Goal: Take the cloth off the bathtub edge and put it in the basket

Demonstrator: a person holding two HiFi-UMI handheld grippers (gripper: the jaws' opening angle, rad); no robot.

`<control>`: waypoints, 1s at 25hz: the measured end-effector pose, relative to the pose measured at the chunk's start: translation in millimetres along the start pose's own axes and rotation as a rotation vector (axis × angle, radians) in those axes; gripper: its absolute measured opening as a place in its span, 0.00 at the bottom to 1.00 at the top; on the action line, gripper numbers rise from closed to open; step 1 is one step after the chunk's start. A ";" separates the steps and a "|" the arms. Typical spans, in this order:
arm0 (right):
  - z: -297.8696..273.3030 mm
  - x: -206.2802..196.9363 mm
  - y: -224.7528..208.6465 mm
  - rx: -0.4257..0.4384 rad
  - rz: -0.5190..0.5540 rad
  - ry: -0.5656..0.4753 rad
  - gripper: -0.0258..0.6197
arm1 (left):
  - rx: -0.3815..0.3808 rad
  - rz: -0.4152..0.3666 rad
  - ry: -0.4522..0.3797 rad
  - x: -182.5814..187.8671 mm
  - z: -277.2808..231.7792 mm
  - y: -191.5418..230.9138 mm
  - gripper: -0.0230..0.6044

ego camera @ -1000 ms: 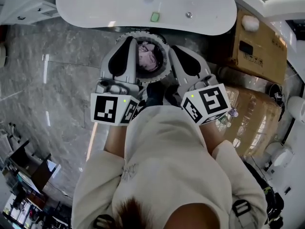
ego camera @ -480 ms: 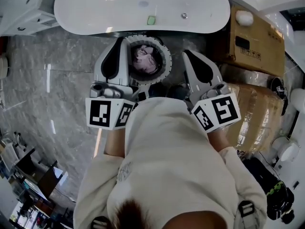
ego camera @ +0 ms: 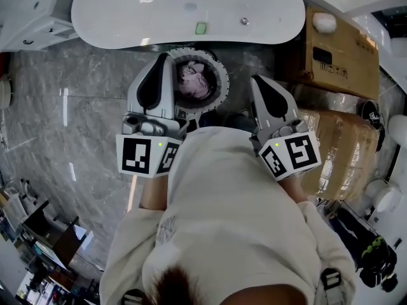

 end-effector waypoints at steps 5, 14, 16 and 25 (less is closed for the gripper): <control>-1.2 -2.5 2.7 -0.003 0.001 -0.003 0.04 | -0.014 -0.002 0.004 -3.5 1.1 -0.8 0.05; -0.8 1.7 3.8 -0.037 0.022 -0.008 0.04 | -0.029 -0.003 0.007 -0.6 3.8 5.5 0.05; 0.7 0.7 1.7 -0.046 0.026 -0.006 0.04 | -0.032 -0.004 0.008 -1.8 4.3 5.4 0.05; 2.2 -0.1 3.9 -0.060 0.029 0.004 0.04 | -0.035 -0.001 0.010 -2.3 5.8 6.3 0.05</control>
Point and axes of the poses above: the fingertips, and each gripper's own axes: z backward along the fingers, y to its left, x out of its top, the point moved 8 cm from there along z, backward along the fingers, and after that the axes turned 1 degree about x, right-handed, at the moved point
